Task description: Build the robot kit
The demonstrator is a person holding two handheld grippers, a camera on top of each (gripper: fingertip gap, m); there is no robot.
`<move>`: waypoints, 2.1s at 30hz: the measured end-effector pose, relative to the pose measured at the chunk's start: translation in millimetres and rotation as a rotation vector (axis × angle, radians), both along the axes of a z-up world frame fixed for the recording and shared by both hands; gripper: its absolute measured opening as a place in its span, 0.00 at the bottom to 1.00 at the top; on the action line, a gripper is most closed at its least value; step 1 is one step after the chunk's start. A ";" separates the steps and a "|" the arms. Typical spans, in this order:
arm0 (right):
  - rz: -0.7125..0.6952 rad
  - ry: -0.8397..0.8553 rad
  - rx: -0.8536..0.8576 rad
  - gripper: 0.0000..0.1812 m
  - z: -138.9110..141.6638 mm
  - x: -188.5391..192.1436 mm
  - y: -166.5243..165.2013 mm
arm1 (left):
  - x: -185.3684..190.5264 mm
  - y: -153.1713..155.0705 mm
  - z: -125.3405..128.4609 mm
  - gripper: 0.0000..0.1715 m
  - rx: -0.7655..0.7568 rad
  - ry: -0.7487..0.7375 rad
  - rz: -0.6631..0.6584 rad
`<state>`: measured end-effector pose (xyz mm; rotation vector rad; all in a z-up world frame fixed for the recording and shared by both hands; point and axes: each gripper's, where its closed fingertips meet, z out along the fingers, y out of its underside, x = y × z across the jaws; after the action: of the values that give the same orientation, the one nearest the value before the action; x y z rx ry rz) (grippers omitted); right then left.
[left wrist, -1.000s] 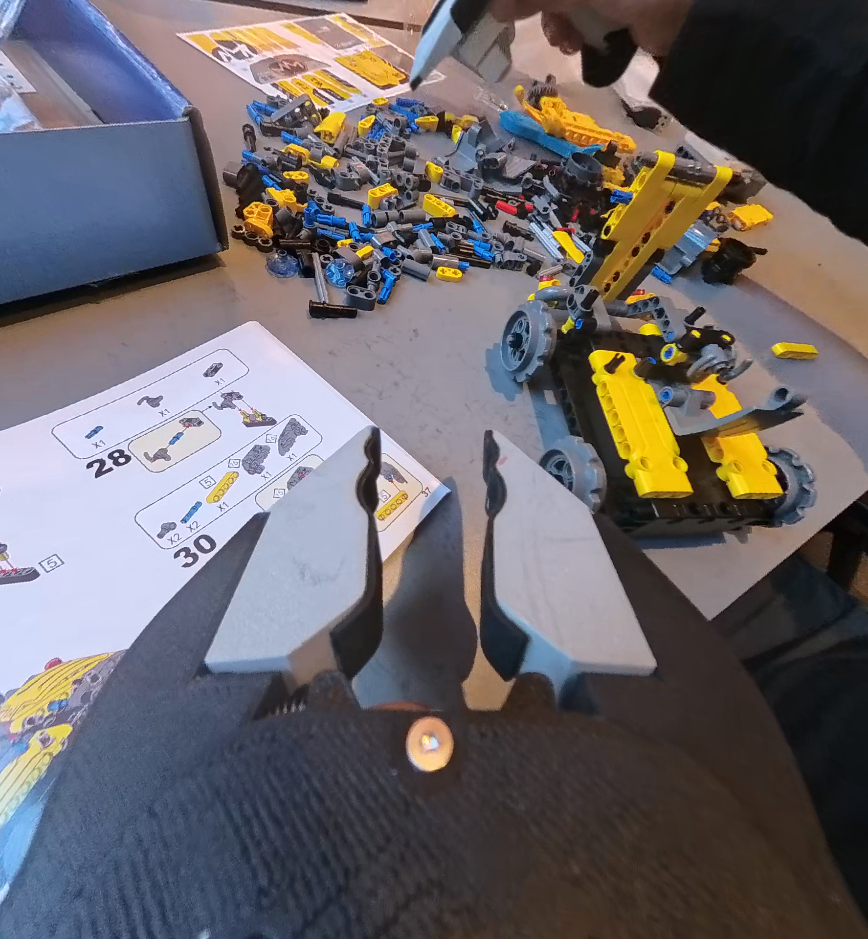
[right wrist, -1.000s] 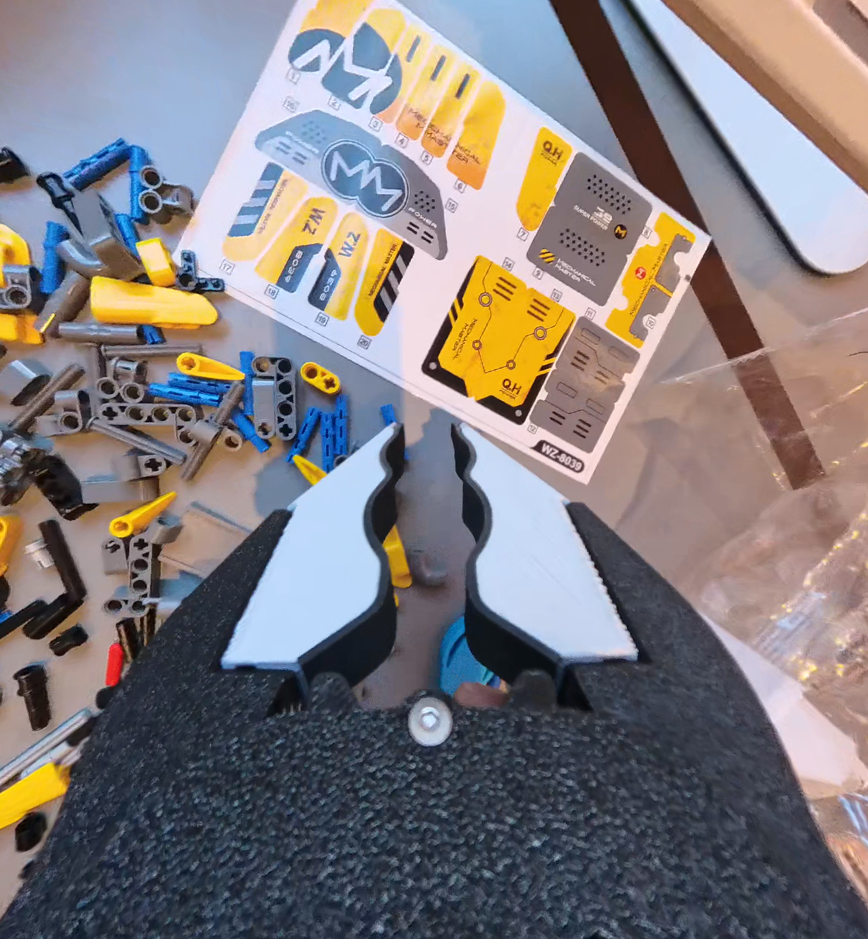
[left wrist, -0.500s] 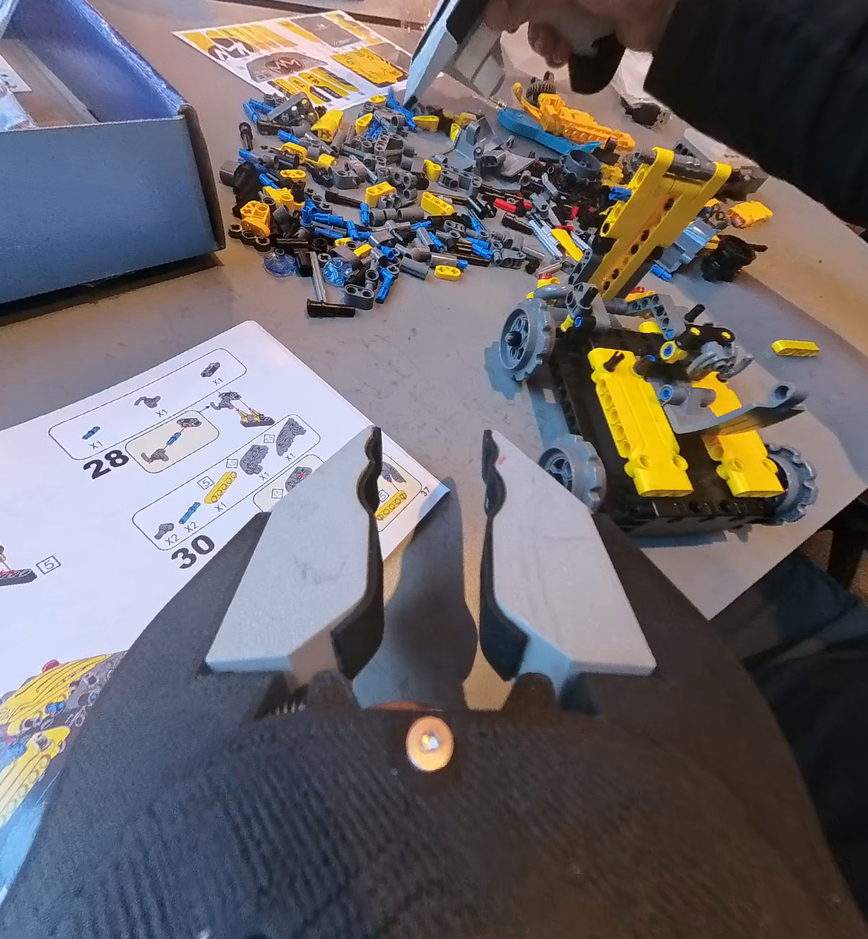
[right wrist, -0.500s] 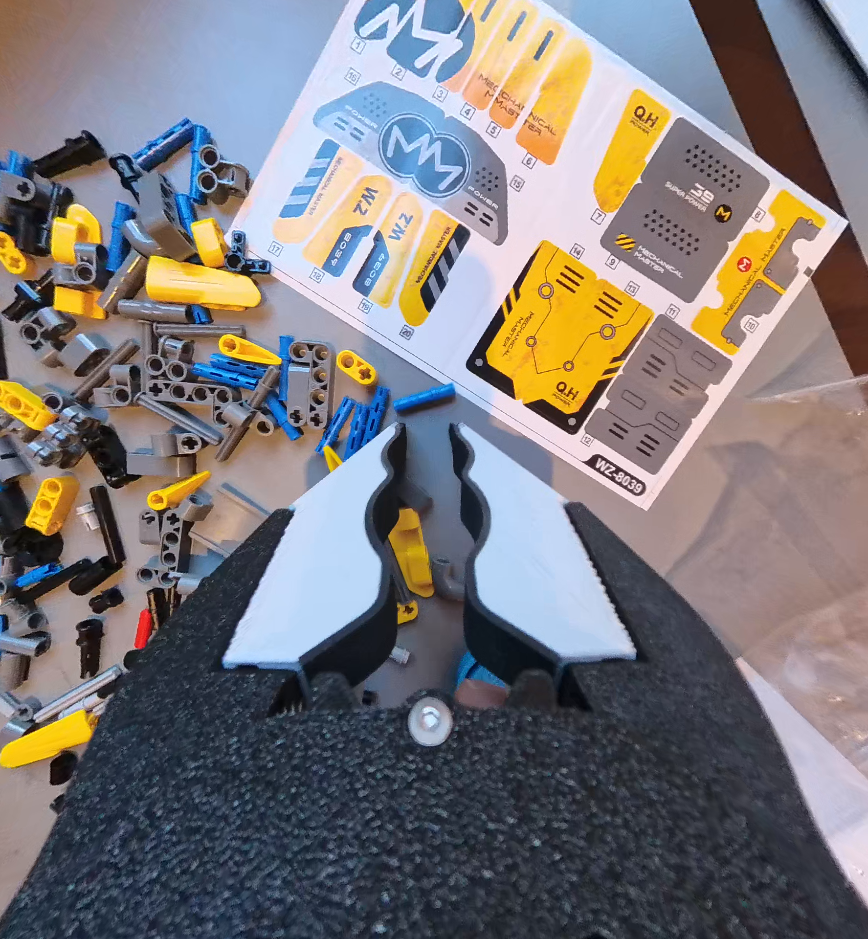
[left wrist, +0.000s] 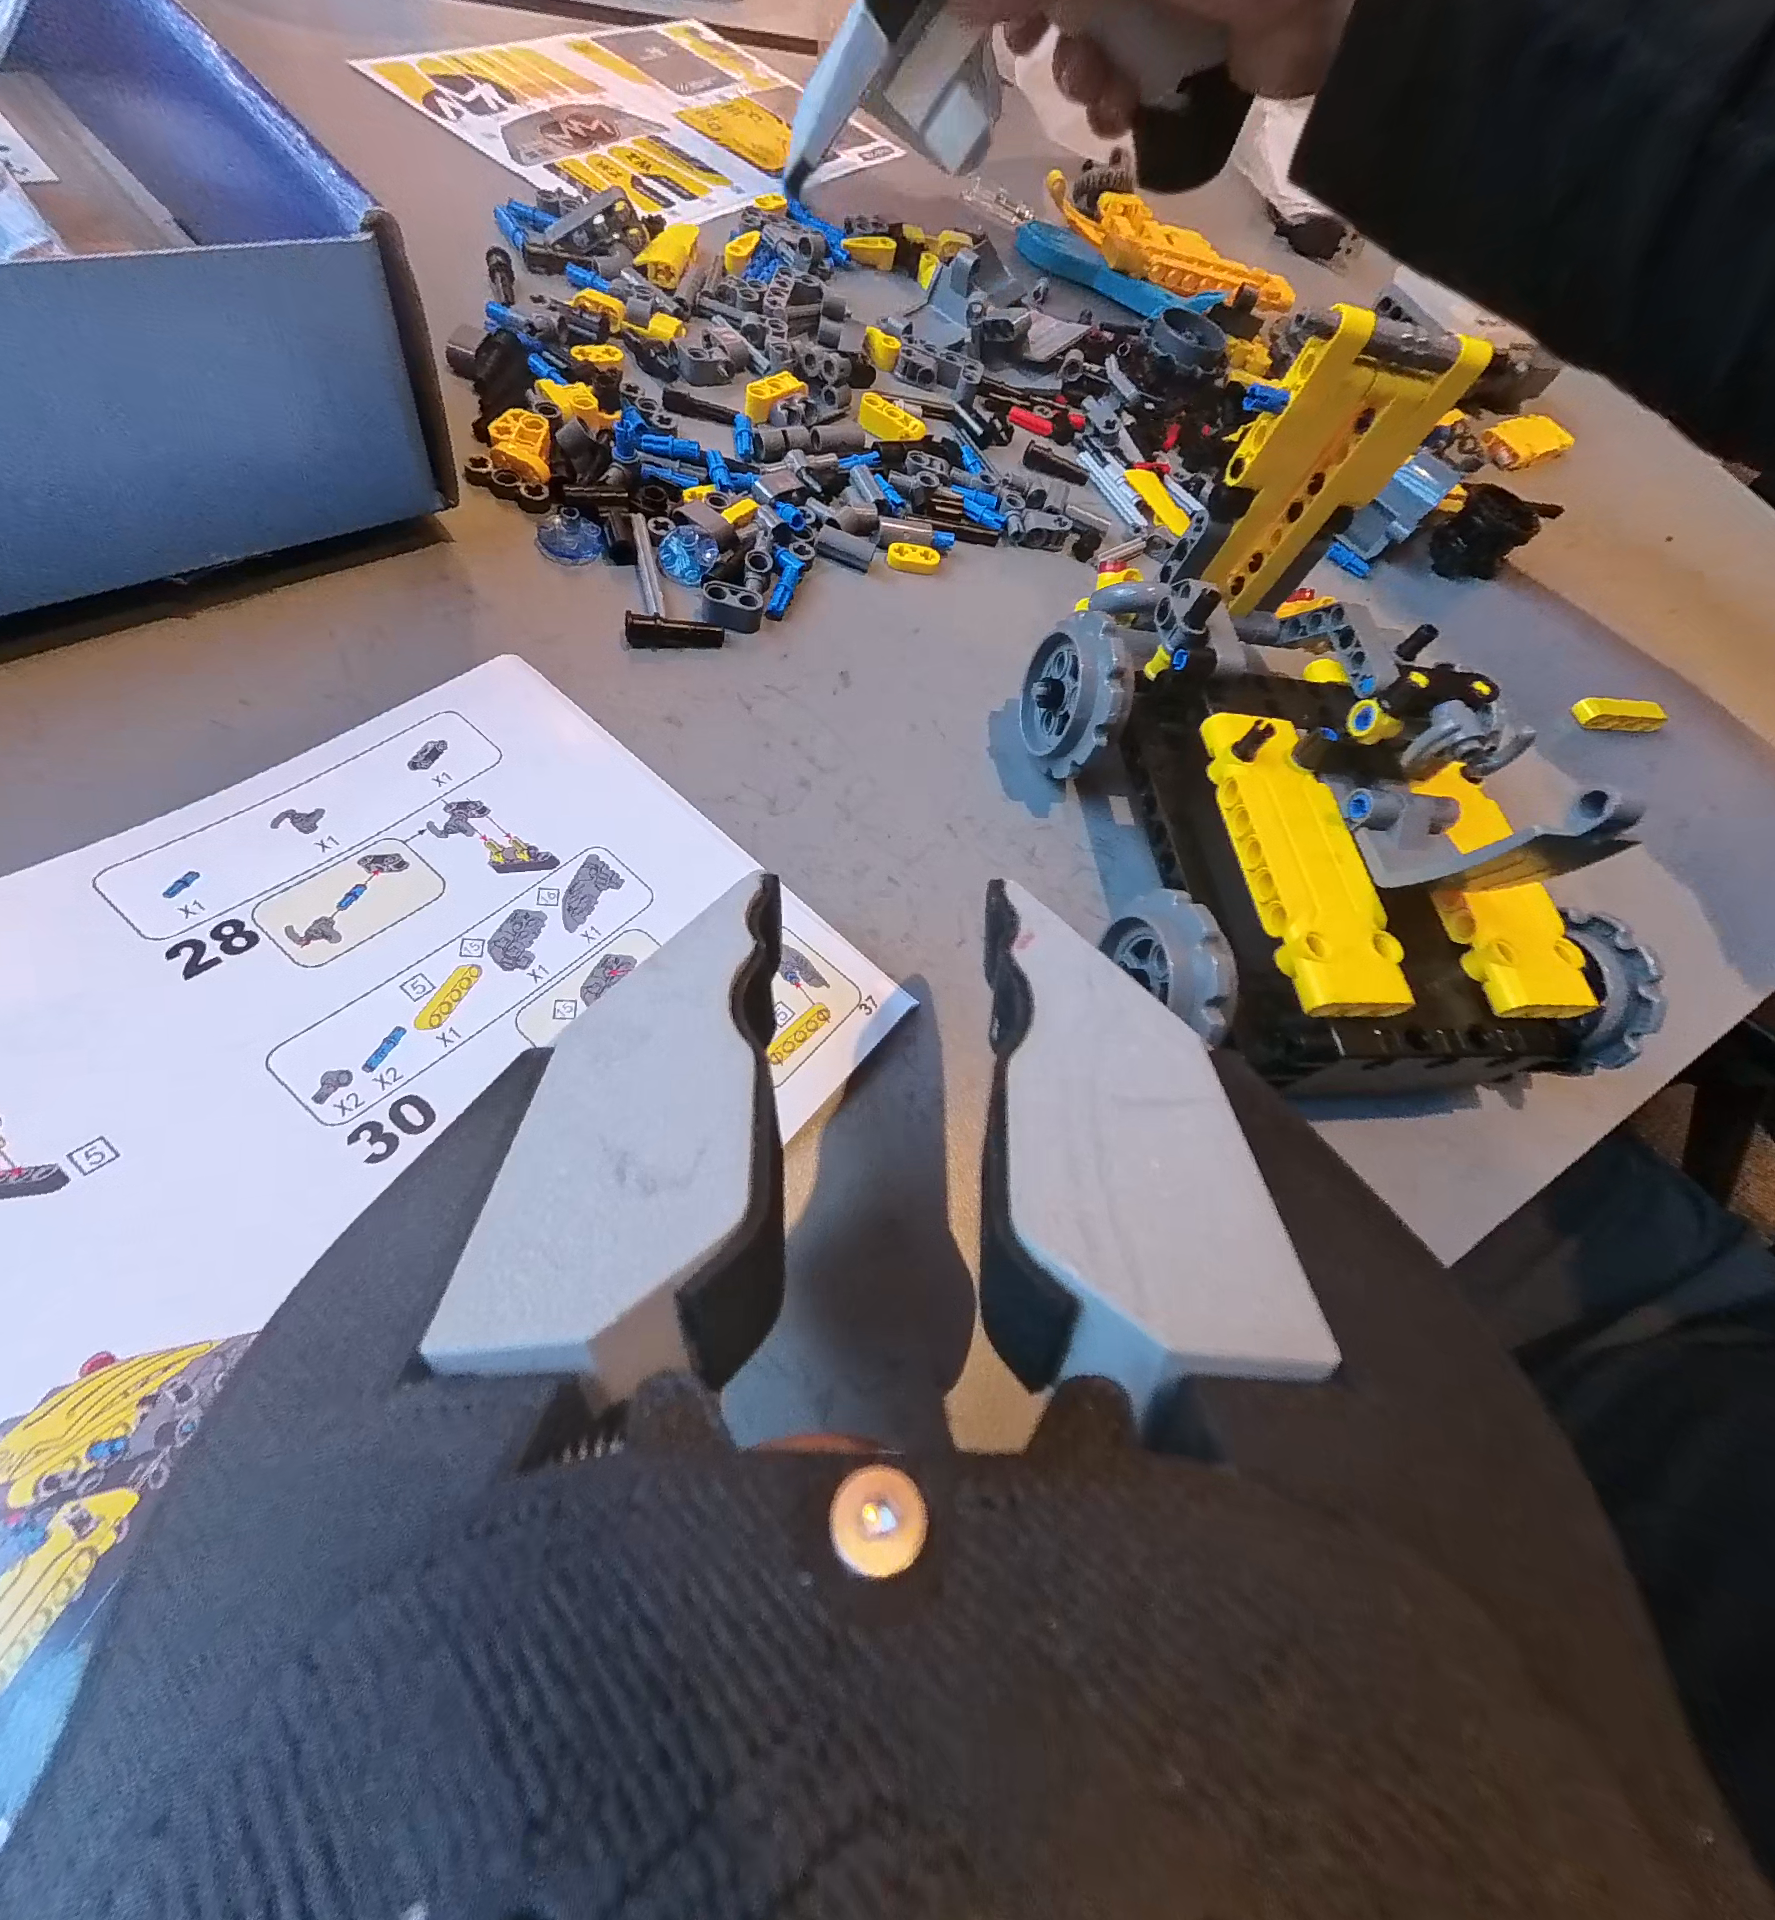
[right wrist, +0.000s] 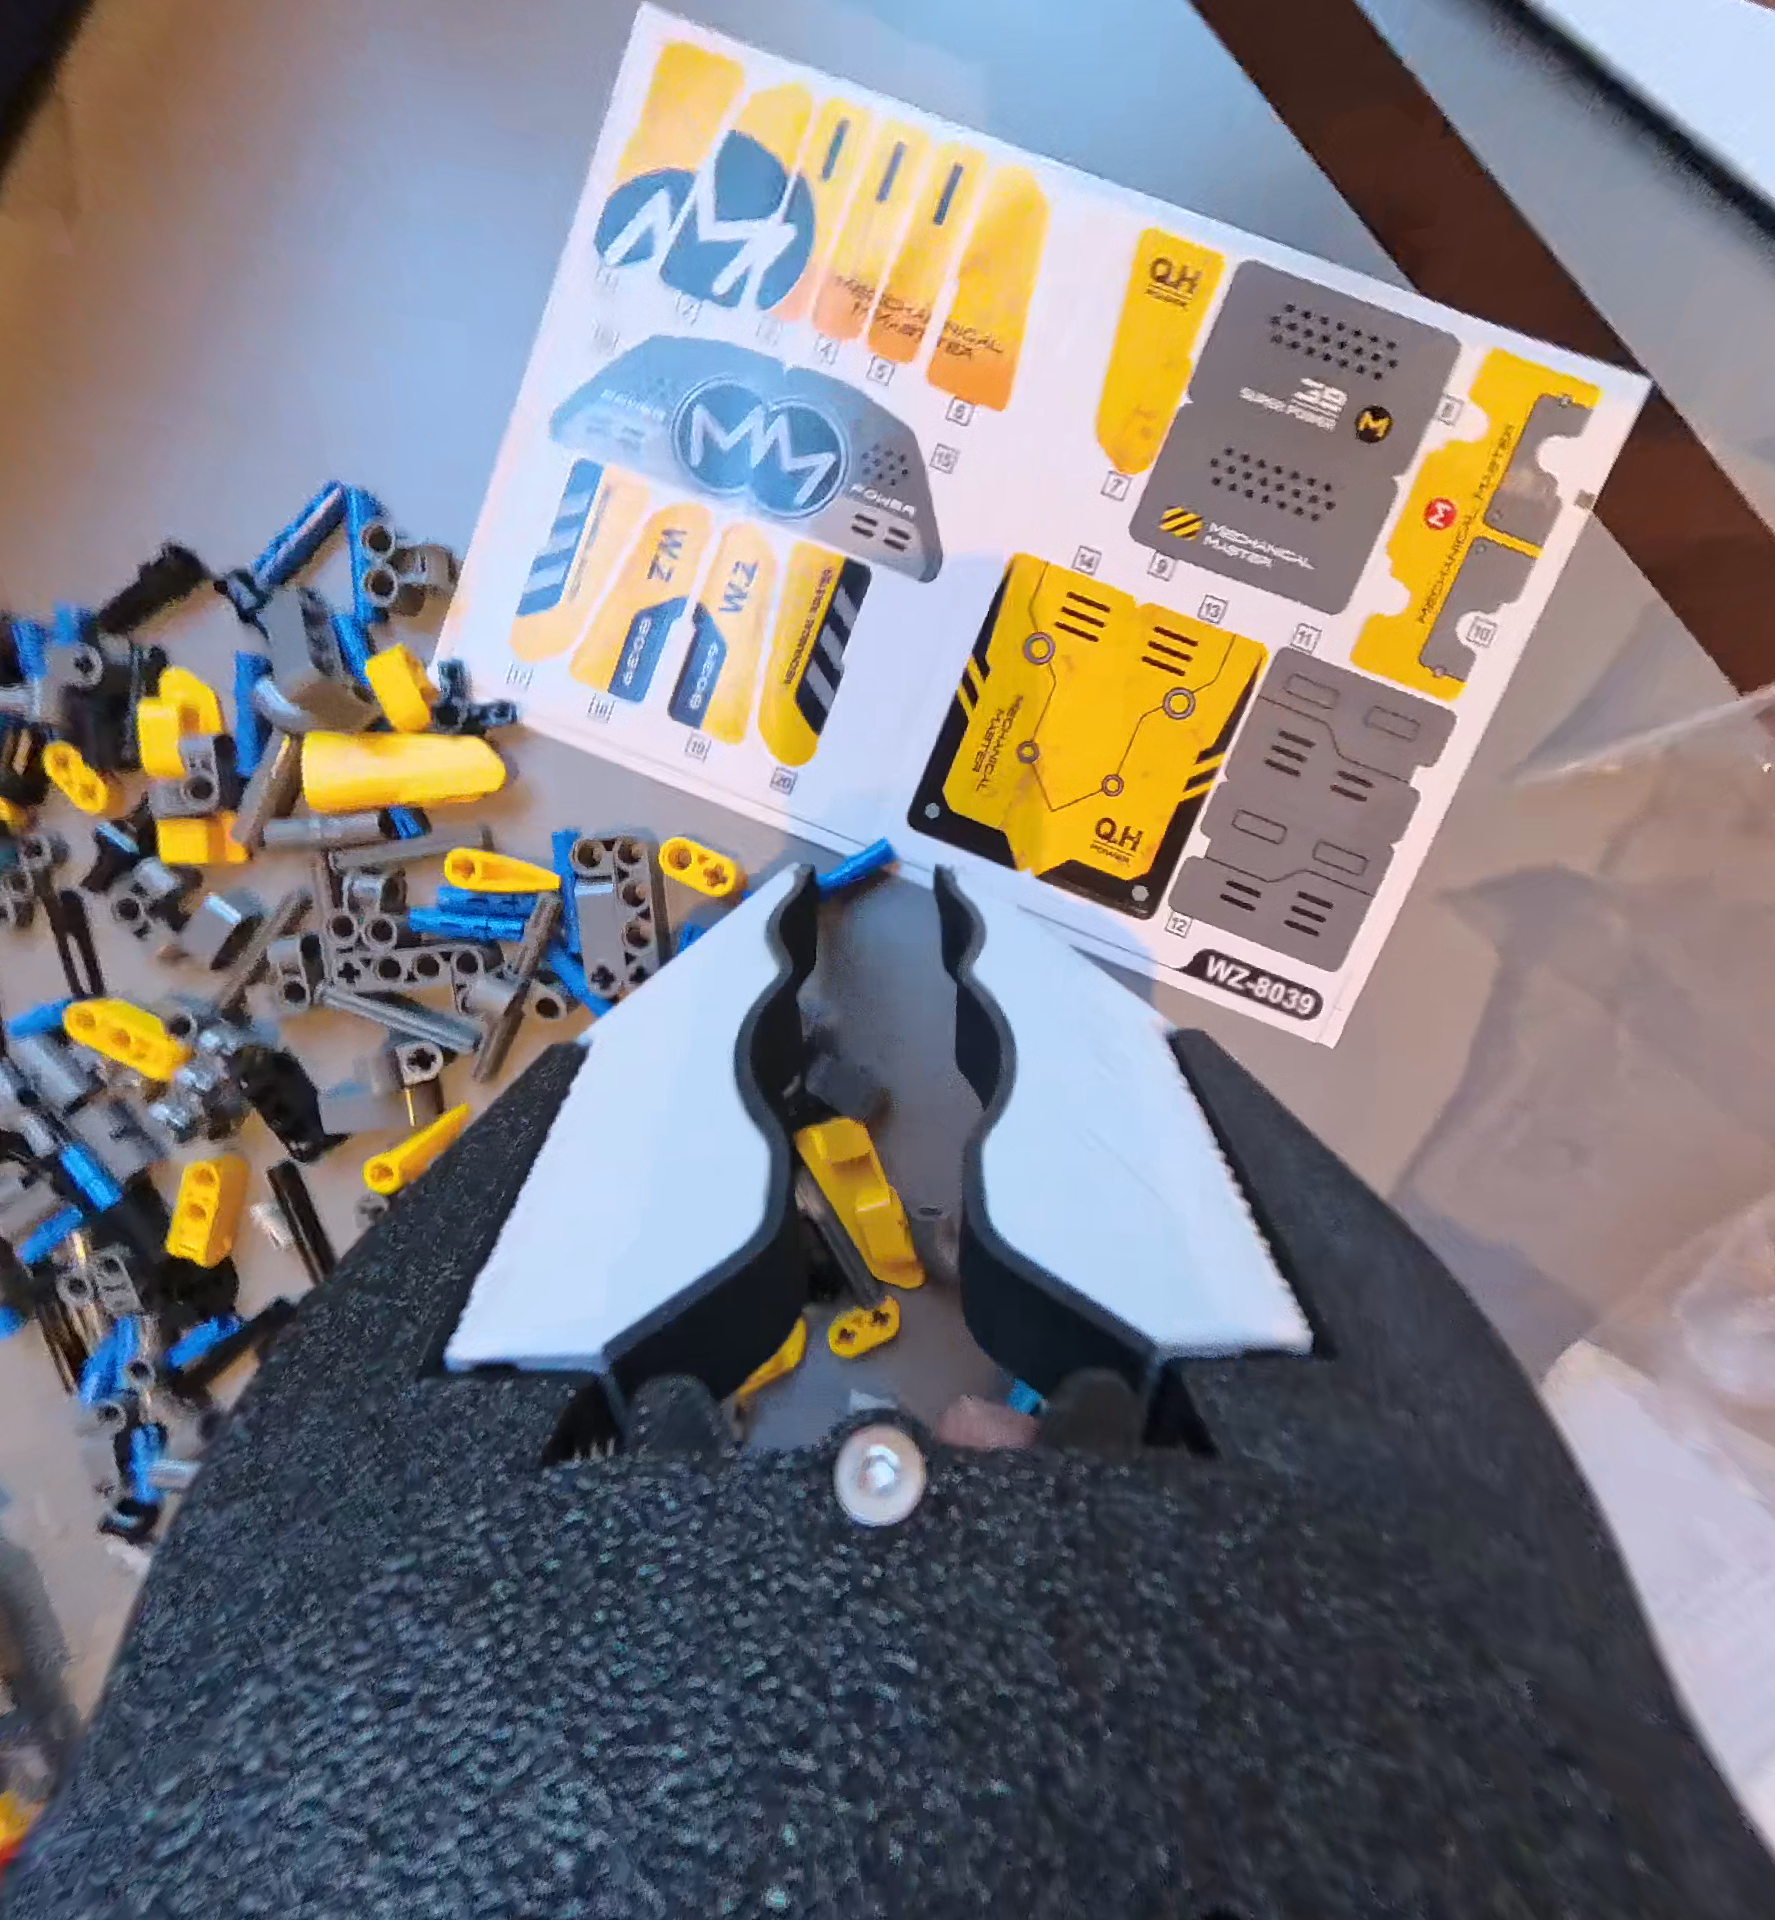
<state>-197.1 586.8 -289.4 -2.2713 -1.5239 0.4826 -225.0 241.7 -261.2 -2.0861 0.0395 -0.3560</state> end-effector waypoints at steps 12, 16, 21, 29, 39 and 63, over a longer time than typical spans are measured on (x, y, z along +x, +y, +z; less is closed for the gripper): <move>0.006 -0.014 0.008 0.02 -4.1 -1.0 -8.9 | 0.2 0.0 0.6 0.21 0.004 0.001 -0.001; 0.006 -0.018 0.072 0.02 -0.3 3.1 -4.6 | 0.3 0.1 0.5 0.21 0.003 0.002 -0.001; 0.014 0.082 0.091 0.02 37.3 10.8 -16.4 | 0.4 0.1 0.7 0.21 0.004 0.004 -0.002; 0.226 0.202 0.085 0.02 95.2 91.4 -130.9 | -2.7 -13.3 26.3 0.19 0.199 0.031 0.061; 0.328 0.026 0.082 0.02 37.6 187.2 -238.1 | 6.3 -34.9 -1.6 0.25 0.102 0.065 0.044; 0.330 0.010 0.089 0.05 0.0 196.6 -250.5 | 12.0 -45.3 1.9 0.24 0.172 0.097 0.009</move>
<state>-0.5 336.3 -289.4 -1.9545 -1.8862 0.5015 -213.0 196.4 -259.3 -1.9309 0.1144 -0.2368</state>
